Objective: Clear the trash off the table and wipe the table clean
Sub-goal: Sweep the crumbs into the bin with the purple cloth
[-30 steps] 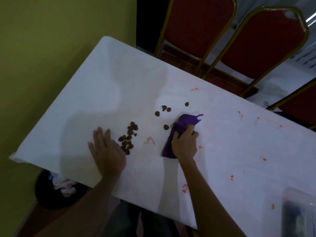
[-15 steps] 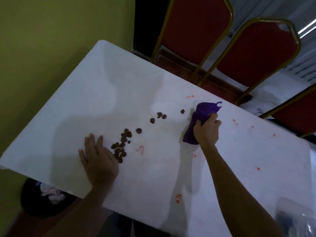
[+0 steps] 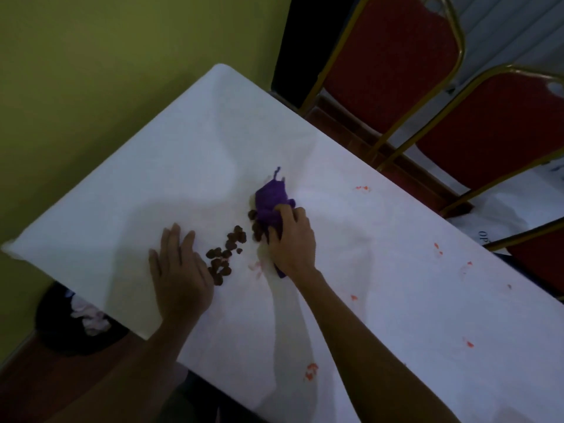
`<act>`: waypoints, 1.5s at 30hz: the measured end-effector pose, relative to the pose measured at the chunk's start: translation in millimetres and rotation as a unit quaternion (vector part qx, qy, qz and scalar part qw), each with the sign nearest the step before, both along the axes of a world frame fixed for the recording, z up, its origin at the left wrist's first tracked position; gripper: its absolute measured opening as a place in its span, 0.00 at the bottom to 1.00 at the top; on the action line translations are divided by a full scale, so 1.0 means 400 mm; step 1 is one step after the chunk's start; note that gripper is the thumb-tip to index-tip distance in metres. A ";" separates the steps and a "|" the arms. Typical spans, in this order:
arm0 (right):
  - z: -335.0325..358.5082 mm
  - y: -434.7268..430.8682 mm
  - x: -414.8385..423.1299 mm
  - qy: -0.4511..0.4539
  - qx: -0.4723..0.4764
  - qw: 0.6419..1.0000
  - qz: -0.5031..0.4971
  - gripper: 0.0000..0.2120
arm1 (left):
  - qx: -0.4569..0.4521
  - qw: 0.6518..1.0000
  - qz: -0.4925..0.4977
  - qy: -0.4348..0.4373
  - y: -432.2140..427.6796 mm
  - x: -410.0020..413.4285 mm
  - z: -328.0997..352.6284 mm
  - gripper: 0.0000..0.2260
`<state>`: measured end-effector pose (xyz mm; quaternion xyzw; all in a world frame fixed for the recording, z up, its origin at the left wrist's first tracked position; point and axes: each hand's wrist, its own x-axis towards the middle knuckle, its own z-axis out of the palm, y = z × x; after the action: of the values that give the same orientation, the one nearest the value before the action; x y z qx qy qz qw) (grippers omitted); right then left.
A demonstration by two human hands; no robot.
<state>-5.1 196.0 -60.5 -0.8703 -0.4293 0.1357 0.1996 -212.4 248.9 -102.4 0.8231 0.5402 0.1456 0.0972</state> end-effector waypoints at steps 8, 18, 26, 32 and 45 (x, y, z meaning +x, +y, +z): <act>0.056 -0.008 0.215 -0.038 0.007 0.997 -0.070 0.16 | -0.033 0.999 0.005 0.023 0.004 0.003 0.006 0.21; -0.024 0.236 0.111 -0.018 0.025 0.997 -0.071 0.19 | -0.054 0.998 0.025 0.036 0.008 0.007 -0.008 0.23; 0.041 0.207 0.006 0.090 0.069 0.991 0.075 0.17 | -0.039 0.999 0.014 0.033 0.005 0.000 -0.009 0.21; 0.008 -0.066 0.022 0.073 0.019 0.974 -0.212 0.19 | -0.049 0.999 0.010 0.000 0.008 -0.004 -0.012 0.20; -0.015 0.124 -0.342 0.059 0.048 0.986 -0.150 0.19 | -0.083 0.991 0.053 -0.090 0.218 -0.214 -0.024 0.23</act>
<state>-142.0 245.7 -66.3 -0.9048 -0.2874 0.1348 0.2838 -298.0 335.9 -112.2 0.7659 0.5824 0.1786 0.2057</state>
